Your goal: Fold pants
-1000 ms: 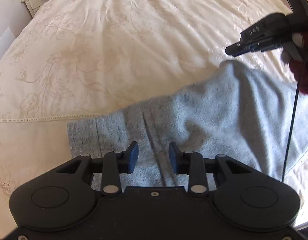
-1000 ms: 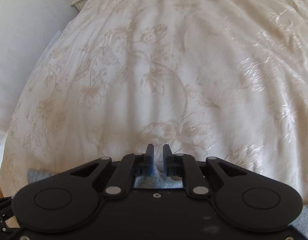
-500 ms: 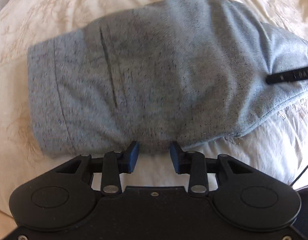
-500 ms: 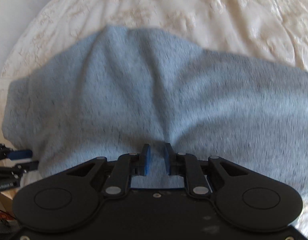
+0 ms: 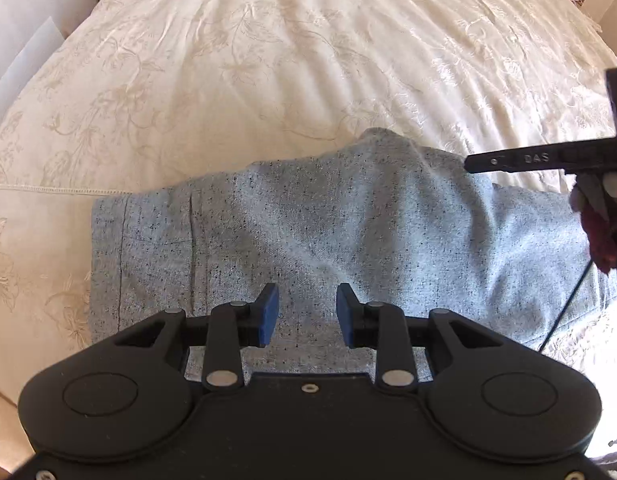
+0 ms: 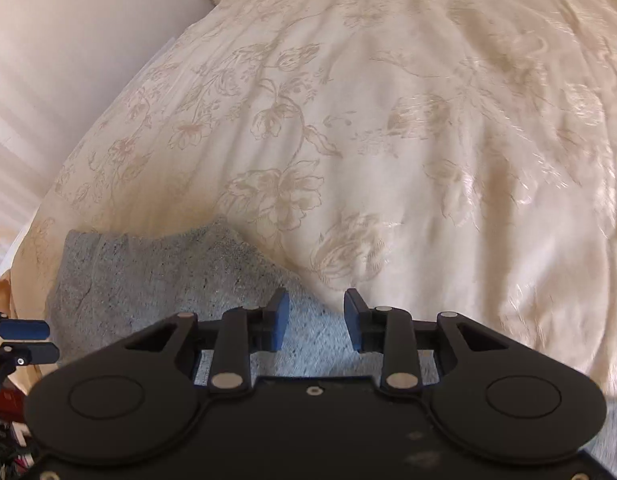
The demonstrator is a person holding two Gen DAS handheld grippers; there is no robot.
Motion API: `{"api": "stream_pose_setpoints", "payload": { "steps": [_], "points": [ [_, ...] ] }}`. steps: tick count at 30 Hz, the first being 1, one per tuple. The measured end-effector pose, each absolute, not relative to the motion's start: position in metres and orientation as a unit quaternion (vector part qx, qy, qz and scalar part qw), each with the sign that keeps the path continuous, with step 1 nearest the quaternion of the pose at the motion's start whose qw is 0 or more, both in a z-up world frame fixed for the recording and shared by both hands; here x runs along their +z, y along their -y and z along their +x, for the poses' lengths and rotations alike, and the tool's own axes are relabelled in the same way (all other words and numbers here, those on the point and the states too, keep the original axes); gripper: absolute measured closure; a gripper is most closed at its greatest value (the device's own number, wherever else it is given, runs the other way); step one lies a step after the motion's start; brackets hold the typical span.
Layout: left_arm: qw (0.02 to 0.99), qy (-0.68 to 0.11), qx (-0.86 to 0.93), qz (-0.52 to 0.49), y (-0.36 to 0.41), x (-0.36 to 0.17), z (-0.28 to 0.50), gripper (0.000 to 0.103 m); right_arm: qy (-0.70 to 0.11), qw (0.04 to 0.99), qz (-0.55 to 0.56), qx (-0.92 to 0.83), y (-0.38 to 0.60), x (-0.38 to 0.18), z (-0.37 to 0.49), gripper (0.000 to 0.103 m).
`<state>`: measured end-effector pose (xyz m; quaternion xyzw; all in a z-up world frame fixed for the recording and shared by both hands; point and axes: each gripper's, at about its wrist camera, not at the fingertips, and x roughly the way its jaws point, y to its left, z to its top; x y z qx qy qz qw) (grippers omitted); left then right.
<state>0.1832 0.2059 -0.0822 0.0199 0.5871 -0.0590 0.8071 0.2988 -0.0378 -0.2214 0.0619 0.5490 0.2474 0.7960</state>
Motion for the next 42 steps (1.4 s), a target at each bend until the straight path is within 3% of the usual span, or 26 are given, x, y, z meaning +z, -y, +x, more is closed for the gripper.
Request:
{"api": "stream_pose_setpoints", "payload": {
  "steps": [5,7,8,20,30,37,38,40,42],
  "points": [
    [0.801,-0.599,-0.006,-0.008,-0.202,-0.077,0.164,0.064,-0.554,0.761,0.015,0.337,0.021,-0.231,0.312,0.071],
    [0.799,-0.601,0.011,-0.018,-0.200,-0.077,0.167,0.064,-0.526,0.771,-0.003,0.360,0.020,-0.224,0.300,0.095],
    [0.799,-0.600,0.015,-0.022,-0.197,-0.077,0.171,0.064,-0.514,0.778,-0.013,0.361,0.018,-0.219,0.293,0.099],
    [0.803,-0.592,-0.065,-0.041,-0.132,-0.094,0.289,0.061,-0.467,0.810,-0.056,0.350,-0.003,-0.203,0.206,0.099],
    [0.748,-0.644,-0.097,0.130,-0.073,-0.145,0.329,0.060,-0.475,0.802,-0.077,0.354,-0.004,-0.206,0.200,0.099],
    [0.689,-0.698,-0.105,0.164,-0.081,-0.179,0.339,0.060,-0.478,0.798,-0.080,0.357,-0.006,-0.202,0.203,0.099],
    [0.683,-0.703,-0.106,0.167,-0.082,-0.185,0.339,0.070,-0.478,0.798,-0.081,0.358,-0.006,-0.202,0.202,0.099],
    [0.699,-0.693,-0.096,0.146,-0.089,-0.187,0.338,0.098,-0.478,0.798,-0.083,0.357,-0.006,-0.202,0.202,0.099],
    [0.744,-0.664,-0.047,0.055,-0.110,-0.172,0.339,0.098,-0.471,0.804,-0.084,0.353,-0.006,-0.196,0.200,0.099]
  ]
}}
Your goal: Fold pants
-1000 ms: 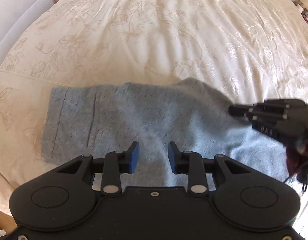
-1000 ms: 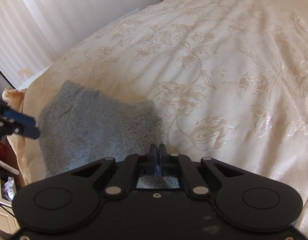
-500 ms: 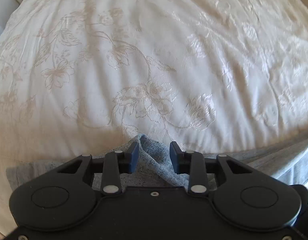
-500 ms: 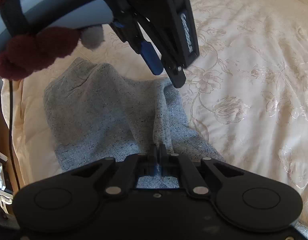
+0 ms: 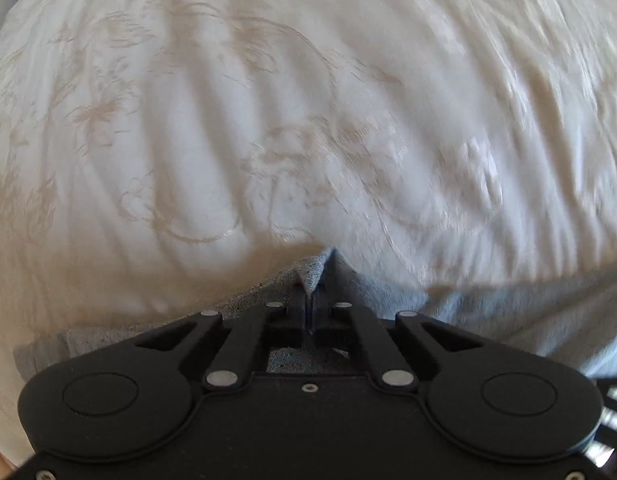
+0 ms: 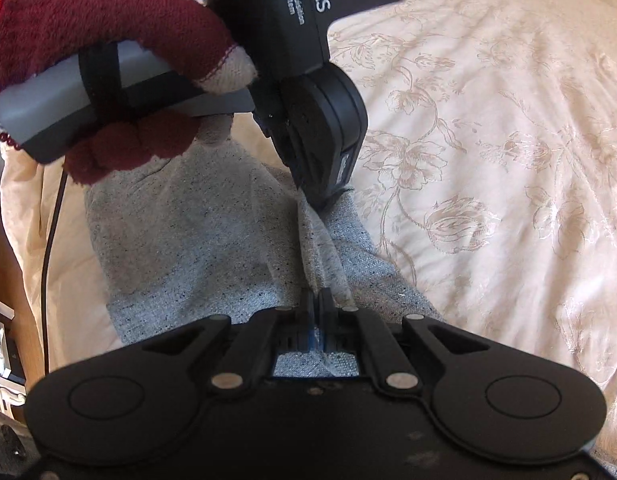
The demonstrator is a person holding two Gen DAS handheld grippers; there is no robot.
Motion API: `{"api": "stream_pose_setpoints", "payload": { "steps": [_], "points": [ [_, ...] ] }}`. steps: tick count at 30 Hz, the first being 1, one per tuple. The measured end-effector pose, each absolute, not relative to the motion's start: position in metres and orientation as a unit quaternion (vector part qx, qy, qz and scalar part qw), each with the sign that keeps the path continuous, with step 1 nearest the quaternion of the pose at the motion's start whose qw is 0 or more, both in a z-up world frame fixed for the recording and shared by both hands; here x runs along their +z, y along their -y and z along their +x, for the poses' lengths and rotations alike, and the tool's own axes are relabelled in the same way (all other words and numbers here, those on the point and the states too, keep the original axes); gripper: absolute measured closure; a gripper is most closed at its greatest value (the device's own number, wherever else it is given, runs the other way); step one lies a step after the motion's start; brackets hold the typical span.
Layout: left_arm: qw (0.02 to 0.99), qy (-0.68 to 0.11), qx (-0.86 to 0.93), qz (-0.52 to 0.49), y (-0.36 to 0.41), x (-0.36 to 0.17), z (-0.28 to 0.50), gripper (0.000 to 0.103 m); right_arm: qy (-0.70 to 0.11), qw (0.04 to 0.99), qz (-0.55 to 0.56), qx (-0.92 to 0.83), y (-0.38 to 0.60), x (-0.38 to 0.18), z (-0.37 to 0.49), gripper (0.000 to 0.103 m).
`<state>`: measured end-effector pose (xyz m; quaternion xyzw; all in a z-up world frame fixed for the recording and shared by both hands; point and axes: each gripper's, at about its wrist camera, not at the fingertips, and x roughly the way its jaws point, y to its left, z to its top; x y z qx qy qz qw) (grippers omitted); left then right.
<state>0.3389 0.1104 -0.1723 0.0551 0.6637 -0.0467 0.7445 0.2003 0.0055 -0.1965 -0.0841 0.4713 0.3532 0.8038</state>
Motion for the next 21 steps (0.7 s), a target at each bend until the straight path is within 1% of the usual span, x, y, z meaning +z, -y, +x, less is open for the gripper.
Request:
{"api": "stream_pose_setpoints", "payload": {
  "steps": [2,3,4,6,10,12,14,16,19,20,21],
  "points": [
    [0.777,-0.629,0.000,-0.036,-0.134,-0.157,0.336,0.099,-0.457,0.818,-0.088,0.338,-0.006,-0.194,0.201,0.098],
    [0.780,-0.623,0.010,-0.049,-0.139,-0.156,0.335,0.099,-0.452,0.825,-0.086,0.328,-0.006,-0.193,0.205,0.095],
    [0.777,-0.628,0.007,-0.041,-0.140,-0.159,0.335,0.099,-0.451,0.831,-0.081,0.317,-0.005,-0.193,0.208,0.093],
    [0.777,-0.630,0.002,-0.022,-0.138,-0.165,0.334,0.099,-0.448,0.842,-0.076,0.290,-0.004,-0.194,0.215,0.093],
    [0.777,-0.627,0.012,-0.046,-0.142,-0.165,0.338,0.099,-0.422,0.860,-0.060,0.280,0.003,-0.183,0.210,0.092],
    [0.769,-0.637,0.014,-0.049,-0.142,-0.172,0.346,0.098,-0.439,0.849,-0.047,0.290,0.006,-0.187,0.209,0.092],
    [0.758,-0.649,0.021,-0.060,-0.144,-0.176,0.354,0.088,-0.454,0.841,-0.059,0.289,0.005,-0.197,0.210,0.092],
    [0.745,-0.660,0.032,-0.088,-0.151,-0.179,0.364,0.084,-0.468,0.836,-0.061,0.279,0.007,-0.208,0.216,0.092],
    [0.747,-0.650,0.048,-0.130,-0.164,-0.176,0.369,0.081,-0.523,0.823,-0.043,0.216,0.015,-0.231,0.241,0.098],
    [0.755,-0.640,0.054,-0.131,-0.167,-0.172,0.369,0.081,-0.533,0.822,-0.034,0.199,0.020,-0.235,0.246,0.103],
    [0.762,-0.632,0.061,-0.123,-0.169,-0.168,0.369,0.081,-0.541,0.819,-0.013,0.190,0.027,-0.237,0.251,0.103]
  ]
}}
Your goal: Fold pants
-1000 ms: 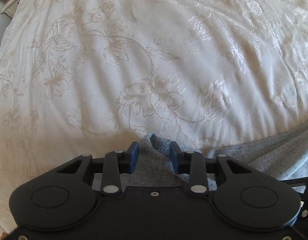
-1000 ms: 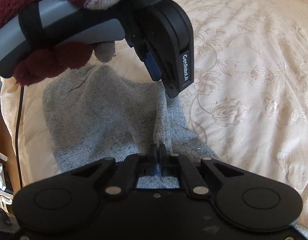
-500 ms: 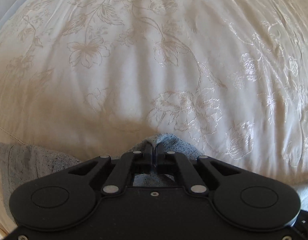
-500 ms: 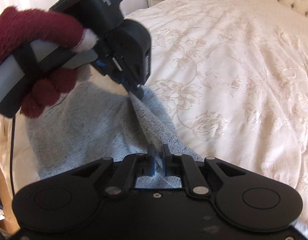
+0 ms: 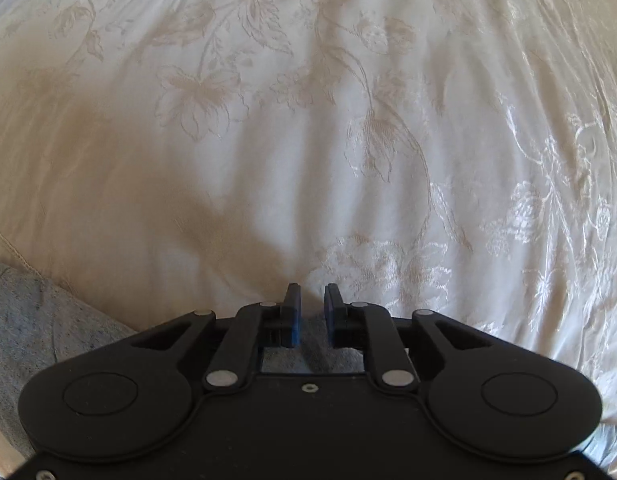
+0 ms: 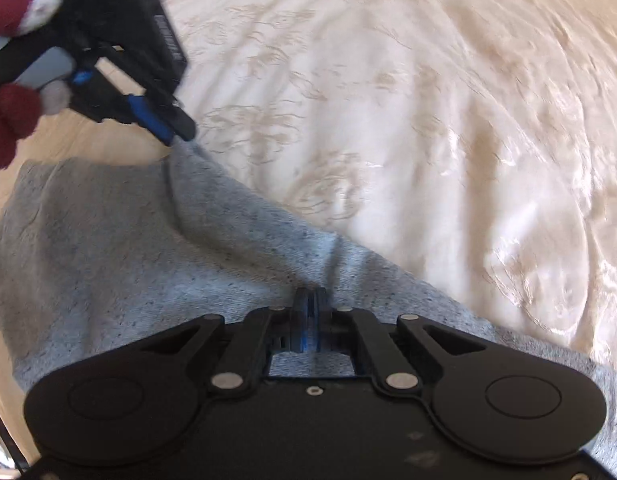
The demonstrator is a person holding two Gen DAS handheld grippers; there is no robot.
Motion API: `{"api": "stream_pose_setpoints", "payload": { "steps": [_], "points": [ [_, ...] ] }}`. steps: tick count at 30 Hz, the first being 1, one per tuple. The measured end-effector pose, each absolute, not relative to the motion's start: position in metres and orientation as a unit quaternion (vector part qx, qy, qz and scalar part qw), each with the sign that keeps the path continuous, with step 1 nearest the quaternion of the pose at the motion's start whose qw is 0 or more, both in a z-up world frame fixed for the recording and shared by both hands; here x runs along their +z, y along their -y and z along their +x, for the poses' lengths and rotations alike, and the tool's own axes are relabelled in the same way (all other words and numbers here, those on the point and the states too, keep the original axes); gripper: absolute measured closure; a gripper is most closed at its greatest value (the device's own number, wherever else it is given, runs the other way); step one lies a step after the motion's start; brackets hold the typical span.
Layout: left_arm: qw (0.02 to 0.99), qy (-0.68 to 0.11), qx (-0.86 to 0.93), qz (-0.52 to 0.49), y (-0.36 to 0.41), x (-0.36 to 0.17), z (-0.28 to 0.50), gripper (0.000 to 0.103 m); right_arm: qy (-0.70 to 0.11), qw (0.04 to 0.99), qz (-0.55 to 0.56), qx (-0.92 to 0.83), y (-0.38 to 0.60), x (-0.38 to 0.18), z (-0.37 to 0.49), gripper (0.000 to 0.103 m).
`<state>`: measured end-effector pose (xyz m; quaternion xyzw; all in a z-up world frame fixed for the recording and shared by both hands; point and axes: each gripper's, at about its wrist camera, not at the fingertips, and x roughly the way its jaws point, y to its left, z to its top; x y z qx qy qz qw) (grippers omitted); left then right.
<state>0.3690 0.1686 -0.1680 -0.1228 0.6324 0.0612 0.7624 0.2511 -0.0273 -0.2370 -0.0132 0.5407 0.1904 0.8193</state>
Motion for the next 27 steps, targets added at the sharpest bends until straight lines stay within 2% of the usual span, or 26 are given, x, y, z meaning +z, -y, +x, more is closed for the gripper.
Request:
{"api": "stream_pose_setpoints", "payload": {
  "steps": [2,3,4,8,12,17,24,27],
  "points": [
    [0.772,-0.625,0.069,-0.100,-0.170,-0.160,0.367,0.081,-0.544,0.818,0.006,0.188,0.034,-0.230,0.254,0.101],
    [0.778,-0.618,0.066,-0.089,-0.171,-0.154,0.364,0.081,-0.537,0.820,0.009,0.197,0.036,-0.222,0.252,0.094],
    [0.785,-0.611,0.057,-0.081,-0.170,-0.148,0.359,0.081,-0.522,0.826,0.016,0.211,0.039,-0.212,0.249,0.091],
    [0.792,-0.608,0.019,-0.055,-0.160,-0.137,0.327,0.076,-0.483,0.851,0.025,0.206,0.058,-0.194,0.260,0.088],
    [0.780,-0.624,-0.012,-0.040,-0.146,-0.138,0.303,0.076,-0.511,0.838,0.024,0.193,0.082,-0.219,0.299,0.085],
    [0.784,-0.618,-0.051,-0.039,-0.124,-0.123,0.296,0.076,-0.579,0.762,0.036,0.288,0.093,-0.236,0.308,0.086],
    [0.792,-0.602,-0.092,-0.043,-0.083,-0.125,0.309,0.076,-0.560,0.761,0.001,0.328,0.081,-0.212,0.240,0.086],
    [0.780,-0.618,-0.099,-0.012,-0.065,-0.143,0.311,0.072,-0.558,0.765,0.003,0.322,0.078,-0.212,0.227,0.086]
  ]
}}
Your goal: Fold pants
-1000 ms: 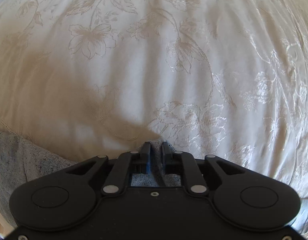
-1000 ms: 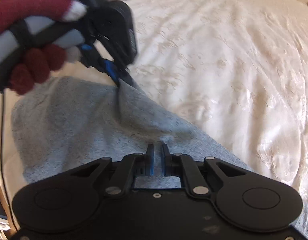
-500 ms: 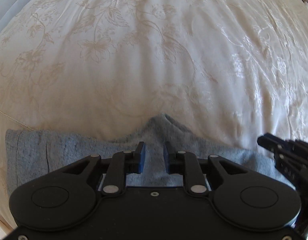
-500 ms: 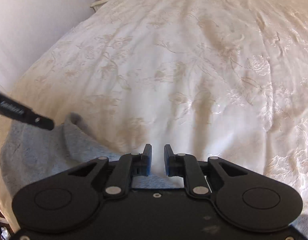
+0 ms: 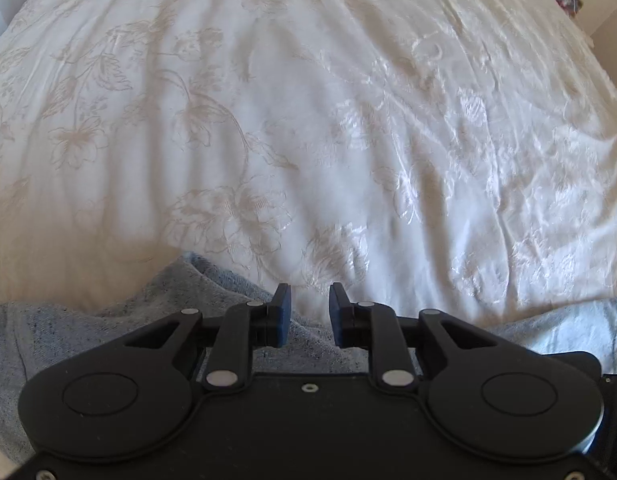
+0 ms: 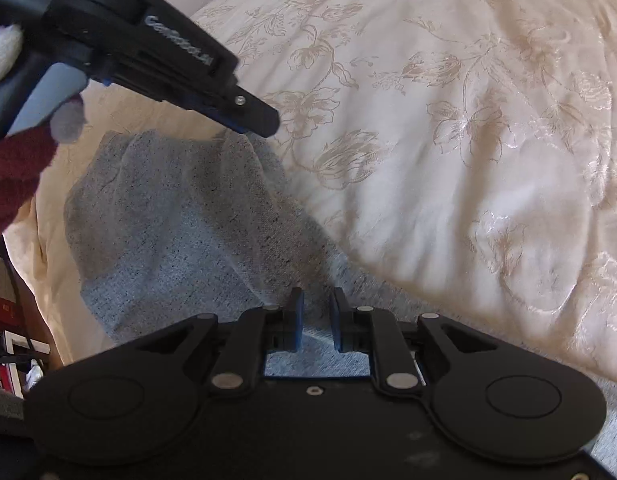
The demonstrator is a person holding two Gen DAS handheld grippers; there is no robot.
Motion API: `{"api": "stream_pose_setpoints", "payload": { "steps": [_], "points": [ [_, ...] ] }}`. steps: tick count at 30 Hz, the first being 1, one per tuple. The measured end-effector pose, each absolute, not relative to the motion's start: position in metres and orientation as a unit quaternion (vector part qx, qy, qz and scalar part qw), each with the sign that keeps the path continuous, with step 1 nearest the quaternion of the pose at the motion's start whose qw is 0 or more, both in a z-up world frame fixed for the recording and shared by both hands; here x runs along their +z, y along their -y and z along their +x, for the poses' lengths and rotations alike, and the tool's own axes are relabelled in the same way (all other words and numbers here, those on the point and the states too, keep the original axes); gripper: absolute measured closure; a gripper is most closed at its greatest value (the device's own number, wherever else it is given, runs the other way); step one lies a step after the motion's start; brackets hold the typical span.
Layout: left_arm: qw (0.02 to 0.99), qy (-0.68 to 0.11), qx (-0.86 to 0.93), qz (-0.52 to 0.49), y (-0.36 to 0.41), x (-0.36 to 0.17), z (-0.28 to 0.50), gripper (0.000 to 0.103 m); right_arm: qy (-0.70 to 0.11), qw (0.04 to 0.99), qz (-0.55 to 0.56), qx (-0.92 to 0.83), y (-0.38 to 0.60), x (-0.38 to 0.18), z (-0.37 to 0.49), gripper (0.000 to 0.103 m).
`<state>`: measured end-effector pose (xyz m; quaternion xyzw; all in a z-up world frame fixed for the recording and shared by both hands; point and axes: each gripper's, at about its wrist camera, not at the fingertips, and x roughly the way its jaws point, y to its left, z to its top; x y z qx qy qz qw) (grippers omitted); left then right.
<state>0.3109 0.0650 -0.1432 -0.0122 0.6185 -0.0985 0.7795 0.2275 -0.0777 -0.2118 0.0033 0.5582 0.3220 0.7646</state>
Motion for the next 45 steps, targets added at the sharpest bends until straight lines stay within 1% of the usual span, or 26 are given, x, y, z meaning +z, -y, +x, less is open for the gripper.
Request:
{"api": "stream_pose_setpoints", "payload": {
  "steps": [3,5,8,10,12,15,18,22,26,31,40,41,42,43,45],
  "points": [
    [0.736,-0.672,-0.077,0.025,-0.061,-0.177,0.306,0.073,-0.564,0.759,-0.017,0.326,0.076,-0.215,0.218,0.086],
    [0.723,-0.687,-0.075,0.014,-0.070,-0.188,0.296,0.073,-0.555,0.764,-0.032,0.327,0.078,-0.211,0.219,0.086],
    [0.711,-0.699,-0.074,-0.011,-0.084,-0.196,0.283,0.073,-0.538,0.786,0.002,0.305,0.097,-0.200,0.241,0.086],
    [0.709,-0.701,-0.075,-0.020,-0.089,-0.199,0.278,0.073,-0.535,0.795,0.002,0.286,0.104,-0.200,0.259,0.084],
    [0.710,-0.699,-0.077,-0.018,-0.090,-0.200,0.274,0.073,-0.536,0.792,-0.029,0.291,0.102,-0.207,0.275,0.084],
    [0.716,-0.693,-0.083,-0.009,-0.090,-0.199,0.268,0.073,-0.564,0.754,-0.076,0.327,0.092,-0.231,0.294,0.084],
    [0.720,-0.689,-0.083,-0.013,-0.092,-0.196,0.265,0.073,-0.584,0.714,-0.094,0.374,0.086,-0.244,0.293,0.084],
    [0.726,-0.683,-0.082,-0.016,-0.099,-0.190,0.263,0.073,-0.597,0.678,-0.093,0.418,0.085,-0.241,0.276,0.084],
    [0.725,-0.684,-0.079,-0.016,-0.104,-0.190,0.262,0.073,-0.590,0.682,-0.097,0.422,0.085,-0.237,0.262,0.084],
    [0.723,-0.686,-0.073,-0.018,-0.100,-0.192,0.263,0.073,-0.561,0.705,-0.088,0.424,0.088,-0.223,0.259,0.084],
    [0.719,-0.692,-0.060,-0.020,-0.113,-0.192,0.259,0.072,-0.576,0.681,-0.107,0.439,0.081,-0.232,0.256,0.083],
    [0.719,-0.692,-0.059,-0.021,-0.113,-0.192,0.259,0.072,-0.578,0.677,-0.100,0.445,0.079,-0.234,0.256,0.086],
    [0.719,-0.692,-0.059,-0.022,-0.114,-0.192,0.258,0.072,-0.580,0.672,-0.090,0.451,0.078,-0.235,0.257,0.101],
    [0.720,-0.691,-0.058,-0.025,-0.116,-0.190,0.258,0.072,-0.579,0.677,-0.089,0.446,0.077,-0.234,0.257,0.102],
    [0.730,-0.680,-0.062,-0.032,-0.121,-0.183,0.258,0.072,-0.541,0.721,-0.148,0.407,0.073,-0.228,0.255,0.102]
  ]
}}
